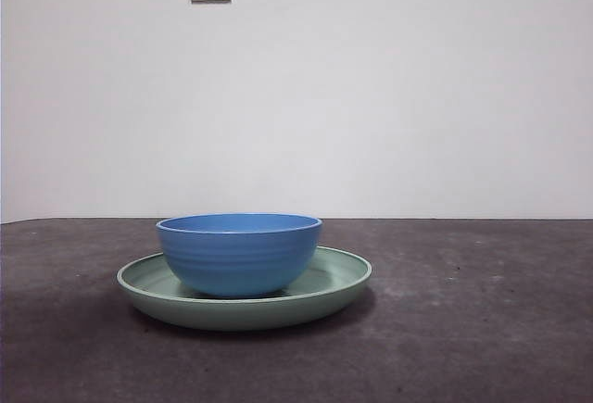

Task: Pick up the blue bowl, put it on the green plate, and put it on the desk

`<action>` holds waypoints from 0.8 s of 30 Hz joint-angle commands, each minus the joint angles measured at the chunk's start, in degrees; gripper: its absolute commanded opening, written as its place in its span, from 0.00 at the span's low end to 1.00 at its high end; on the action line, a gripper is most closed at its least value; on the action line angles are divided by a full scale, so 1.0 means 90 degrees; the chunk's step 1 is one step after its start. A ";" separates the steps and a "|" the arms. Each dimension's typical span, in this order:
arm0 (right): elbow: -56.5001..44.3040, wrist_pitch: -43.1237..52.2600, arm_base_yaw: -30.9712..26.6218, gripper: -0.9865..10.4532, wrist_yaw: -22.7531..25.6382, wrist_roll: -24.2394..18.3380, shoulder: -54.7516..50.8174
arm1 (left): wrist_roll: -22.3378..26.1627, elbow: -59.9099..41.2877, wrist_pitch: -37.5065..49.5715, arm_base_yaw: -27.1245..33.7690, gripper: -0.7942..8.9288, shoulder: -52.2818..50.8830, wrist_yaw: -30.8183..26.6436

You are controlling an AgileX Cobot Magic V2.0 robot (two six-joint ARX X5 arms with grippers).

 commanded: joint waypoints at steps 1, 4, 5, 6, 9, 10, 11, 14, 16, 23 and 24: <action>0.0136 0.0061 0.0061 0.10 0.0029 0.0078 0.0019 | 0.0007 0.0085 0.0085 -0.0046 0.12 0.0029 -0.0005; 0.0136 0.0061 0.0061 0.10 0.0005 0.0078 0.0019 | 0.0007 0.0085 0.0085 -0.0046 0.12 0.0029 -0.0007; 0.0136 0.0061 0.0061 0.10 -0.0012 0.0078 0.0019 | 0.0007 0.0085 0.0085 -0.0046 0.12 0.0029 -0.0007; 0.0136 0.0061 0.0061 0.10 -0.0012 0.0078 0.0019 | 0.0007 0.0085 0.0085 -0.0046 0.12 0.0029 -0.0007; 0.0136 0.0061 0.0061 0.10 -0.0010 0.0078 0.0019 | 0.0010 0.0075 0.0109 -0.0051 0.12 0.0027 -0.0005; 0.0136 0.0061 0.0061 0.10 -0.0010 0.0075 0.0019 | 0.0007 0.0049 0.0117 -0.0066 0.12 0.0027 0.0017; 0.0136 0.0063 0.0061 0.10 -0.0010 0.0075 0.0019 | 0.0007 0.0046 0.0117 -0.0024 0.12 0.0027 -0.0010; 0.0136 0.0063 0.0061 0.10 -0.0012 0.0075 0.0019 | 0.0007 0.0029 0.0117 0.0425 0.12 0.0017 0.0022; 0.0136 0.0063 0.0061 0.10 -0.0012 0.0075 0.0019 | 0.0007 -0.0053 0.0131 0.0850 0.12 0.0024 0.0024; 0.0136 0.0063 0.0061 0.10 -0.0012 0.0075 0.0019 | 0.0345 -0.2142 0.2756 0.2688 0.11 -0.0702 -0.0012; 0.0136 0.0063 0.0061 0.10 -0.0012 0.0075 0.0019 | 0.0340 -0.2603 0.3330 0.2875 0.11 -0.0906 -0.0010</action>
